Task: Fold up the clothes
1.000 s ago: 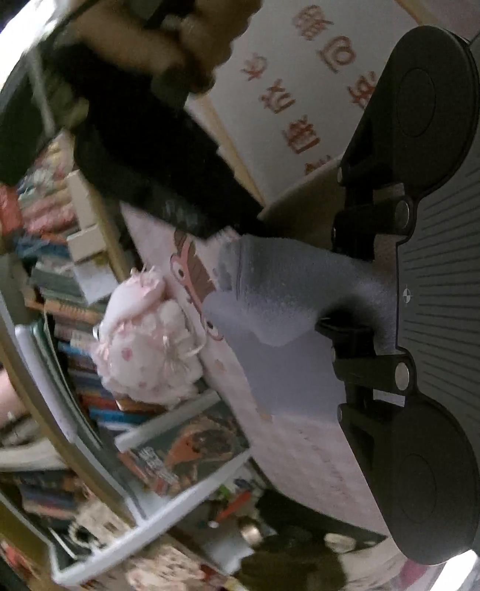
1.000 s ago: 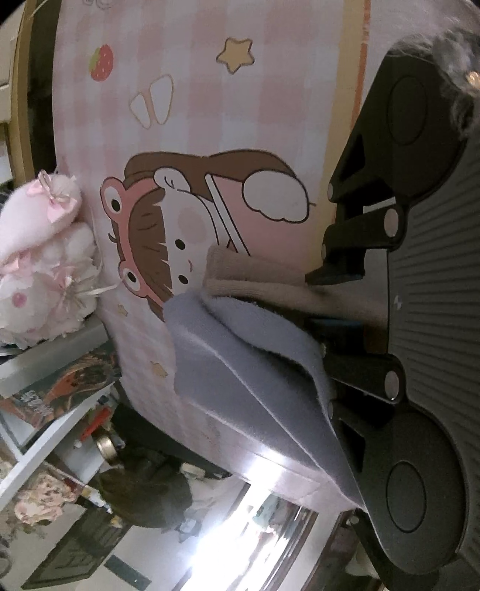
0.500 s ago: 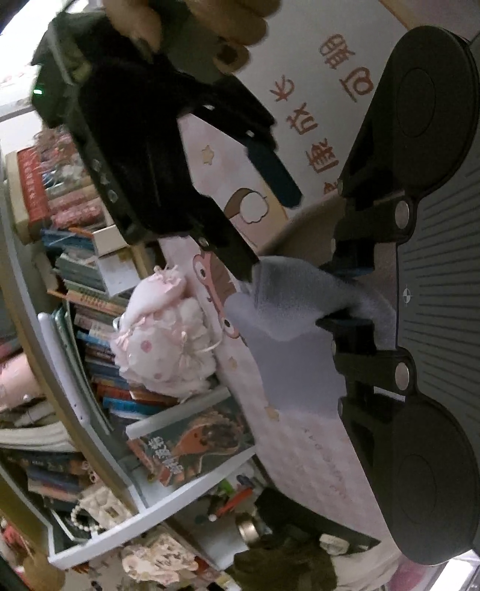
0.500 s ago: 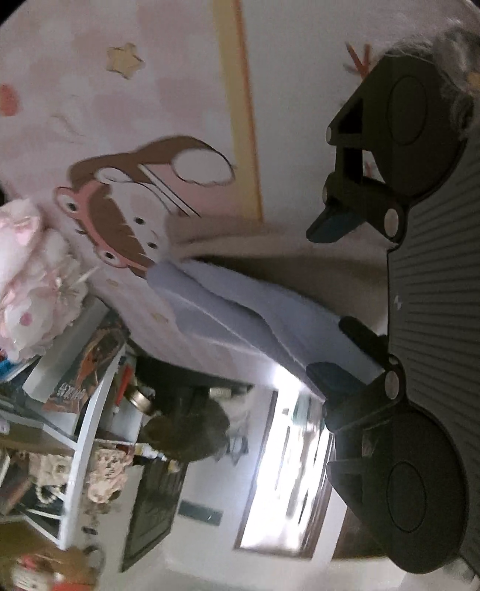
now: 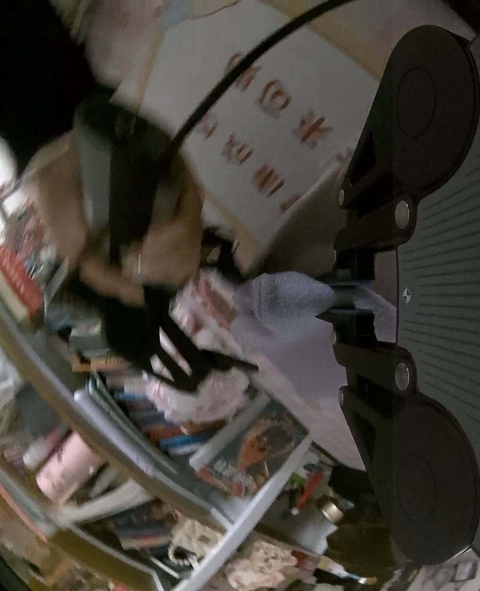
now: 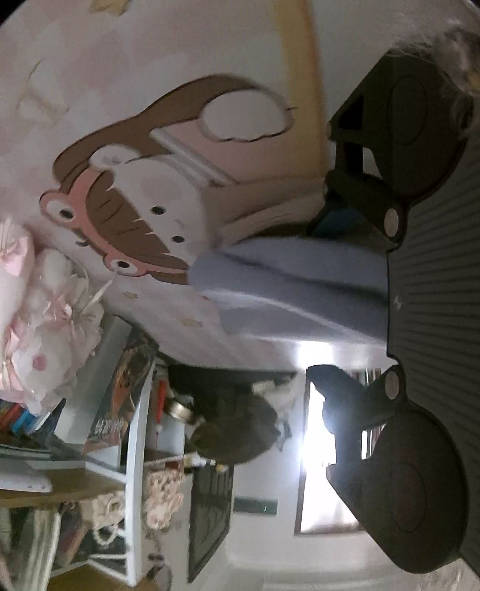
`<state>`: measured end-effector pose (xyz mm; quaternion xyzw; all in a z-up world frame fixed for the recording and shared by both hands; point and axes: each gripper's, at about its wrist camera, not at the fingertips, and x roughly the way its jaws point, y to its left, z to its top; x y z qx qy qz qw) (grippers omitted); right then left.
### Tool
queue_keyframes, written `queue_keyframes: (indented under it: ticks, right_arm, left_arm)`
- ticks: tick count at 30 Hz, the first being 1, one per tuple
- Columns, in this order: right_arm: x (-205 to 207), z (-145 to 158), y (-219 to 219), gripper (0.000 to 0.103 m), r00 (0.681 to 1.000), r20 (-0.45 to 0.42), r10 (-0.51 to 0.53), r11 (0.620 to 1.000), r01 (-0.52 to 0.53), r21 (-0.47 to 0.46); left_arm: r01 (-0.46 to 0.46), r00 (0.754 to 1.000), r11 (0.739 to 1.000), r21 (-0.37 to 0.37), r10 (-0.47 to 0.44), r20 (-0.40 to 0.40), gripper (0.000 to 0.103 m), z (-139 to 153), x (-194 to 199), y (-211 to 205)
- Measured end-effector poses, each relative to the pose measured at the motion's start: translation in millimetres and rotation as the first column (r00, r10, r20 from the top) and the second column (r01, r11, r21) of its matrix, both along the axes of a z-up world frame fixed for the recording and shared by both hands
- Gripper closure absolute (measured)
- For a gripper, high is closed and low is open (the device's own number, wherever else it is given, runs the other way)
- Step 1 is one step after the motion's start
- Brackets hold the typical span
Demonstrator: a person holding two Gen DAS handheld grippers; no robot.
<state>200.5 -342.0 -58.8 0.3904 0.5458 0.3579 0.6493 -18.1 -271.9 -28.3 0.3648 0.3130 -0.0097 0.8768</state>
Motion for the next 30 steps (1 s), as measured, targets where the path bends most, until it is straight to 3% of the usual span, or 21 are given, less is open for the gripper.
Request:
queue_keyframes:
  ticks: [2, 4, 6, 7, 10, 14, 16, 18, 20, 22, 25, 27, 28, 29, 30]
  right_arm:
    - [2, 8, 10, 0.085, 0.996, 0.079, 0.03, 0.998, -0.025, -0.062]
    - [-5, 23, 14, 0.087, 0.975, 0.201, 0.095, 0.992, -0.076, -0.1]
    - [-21, 43, 11, 0.087, 0.922, 0.355, 0.155, 0.988, -0.136, -0.078]
    - [-24, 44, 9, 0.087, 0.913, 0.374, 0.164, 0.986, -0.139, -0.094]
    - [-27, 31, 1, 0.087, 0.926, 0.342, 0.161, 0.978, -0.104, -0.178]
    - [-23, 8, -6, 0.076, 0.939, 0.298, 0.17, 0.96, -0.09, -0.264]
    - [-29, 19, -16, 0.066, 0.928, 0.342, 0.147, 0.963, -0.056, -0.262]
    - [-39, 35, -25, 0.063, 0.898, 0.412, 0.155, 0.959, -0.037, -0.282]
    - [-52, 55, -31, 0.062, 0.862, 0.476, 0.175, 0.956, -0.032, -0.293]
    - [-63, 67, -30, 0.058, 0.845, 0.484, 0.226, 0.958, -0.102, -0.269]
    - [-79, 65, -14, 0.055, 0.847, 0.409, 0.341, 0.931, -0.244, -0.272]
    - [-87, 56, 1, 0.055, 0.853, 0.348, 0.39, 0.905, -0.285, -0.316]
    - [-89, 49, 8, 0.06, 0.857, 0.321, 0.403, 0.89, -0.286, -0.355]
    - [-92, 44, 12, 0.082, 0.859, 0.307, 0.41, 0.878, -0.28, -0.388]
    - [-96, 46, 10, 0.091, 0.852, 0.328, 0.408, 0.884, -0.279, -0.374]
  left_arm:
    - [-0.016, 1.0, 0.999, -0.032, 0.016, -0.013, 0.092, -2, 1, 2]
    - [-0.031, 0.999, 0.997, -0.067, 0.029, -0.023, 0.086, 2, 1, 4]
    - [-0.021, 1.0, 0.995, -0.096, 0.019, -0.023, 0.085, 7, -5, 5]
    - [-0.016, 1.0, 0.994, -0.109, 0.014, -0.021, 0.085, 10, -9, 6]
    - [-0.037, 0.999, 0.984, -0.171, 0.03, -0.044, 0.082, 14, -16, 10]
    - [-0.068, 0.996, 0.965, -0.254, 0.049, -0.078, 0.08, 24, -25, 22]
    - [-0.087, 0.994, 0.955, -0.284, 0.065, -0.087, 0.08, 32, -34, 30]
    - [-0.118, 0.992, 0.937, -0.329, 0.093, -0.09, 0.08, 40, -43, 41]
    - [-0.151, 0.988, 0.902, -0.404, 0.13, -0.078, 0.08, 52, -50, 57]
    - [-0.19, 0.981, 0.859, -0.476, 0.184, -0.058, 0.08, 61, -50, 74]
    - [-0.288, 0.946, 0.766, -0.574, 0.319, -0.049, 0.081, 64, -34, 102]
    - [-0.325, 0.926, 0.694, -0.643, 0.373, -0.066, 0.081, 59, -21, 116]
    - [-0.341, 0.915, 0.654, -0.676, 0.396, -0.078, 0.081, 56, -15, 123]
    - [-0.358, 0.907, 0.62, -0.698, 0.409, -0.101, 0.082, 52, -10, 128]
    - [-0.38, 0.902, 0.599, -0.705, 0.409, -0.138, 0.083, 44, -5, 131]
